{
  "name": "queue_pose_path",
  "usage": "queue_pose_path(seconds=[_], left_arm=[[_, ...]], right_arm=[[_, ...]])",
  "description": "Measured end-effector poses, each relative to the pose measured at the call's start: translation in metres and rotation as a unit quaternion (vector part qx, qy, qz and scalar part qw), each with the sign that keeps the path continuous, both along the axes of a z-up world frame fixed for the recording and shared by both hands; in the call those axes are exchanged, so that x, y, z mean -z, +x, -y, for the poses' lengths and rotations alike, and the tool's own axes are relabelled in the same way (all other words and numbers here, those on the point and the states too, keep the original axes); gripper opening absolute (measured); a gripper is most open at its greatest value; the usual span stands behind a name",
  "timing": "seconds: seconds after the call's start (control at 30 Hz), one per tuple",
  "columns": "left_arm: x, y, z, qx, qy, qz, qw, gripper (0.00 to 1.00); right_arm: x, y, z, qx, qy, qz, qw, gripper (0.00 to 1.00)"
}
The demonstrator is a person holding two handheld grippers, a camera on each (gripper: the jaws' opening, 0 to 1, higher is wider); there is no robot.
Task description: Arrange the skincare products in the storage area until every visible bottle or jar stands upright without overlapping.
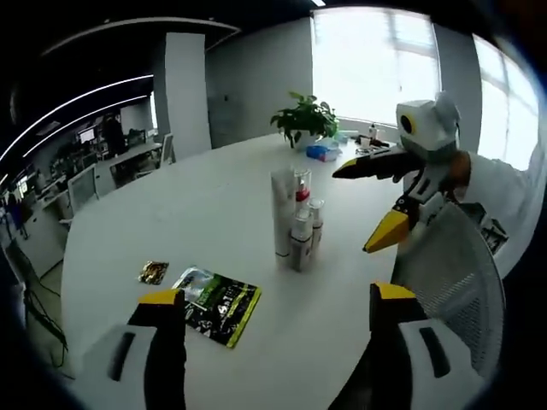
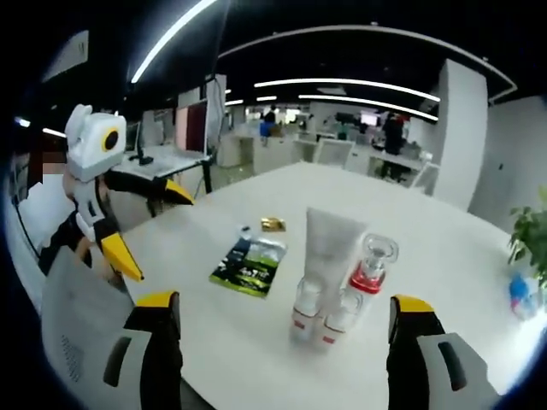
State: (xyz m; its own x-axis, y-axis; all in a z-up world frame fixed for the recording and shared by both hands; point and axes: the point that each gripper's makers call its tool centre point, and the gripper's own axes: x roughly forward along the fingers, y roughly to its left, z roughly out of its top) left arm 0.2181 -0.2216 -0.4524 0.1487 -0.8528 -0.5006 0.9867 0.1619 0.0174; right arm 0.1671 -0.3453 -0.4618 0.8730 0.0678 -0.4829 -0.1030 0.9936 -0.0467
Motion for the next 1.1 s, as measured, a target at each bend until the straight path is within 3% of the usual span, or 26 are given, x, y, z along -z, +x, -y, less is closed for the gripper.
queue_pose_path(seconds=[0.2, 0.53, 1.1], left_arm=[[-0.001, 0.007, -0.009, -0.012, -0.003, 0.001, 0.9999, 0.87], [0.005, 0.010, -0.025, -0.027, 0.001, -0.019, 0.9995, 0.92], [-0.002, 0.012, -0.044, -0.026, -0.005, -0.022, 0.9994, 0.99]], right_arm=[[-0.005, -0.004, -0.009, -0.005, 0.020, 0.000, 0.9998, 0.99], [-0.010, -0.007, -0.017, -0.009, 0.010, 0.003, 0.9999, 0.99], [-0.009, -0.015, -0.020, 0.018, 0.001, -0.007, 0.9998, 0.99]])
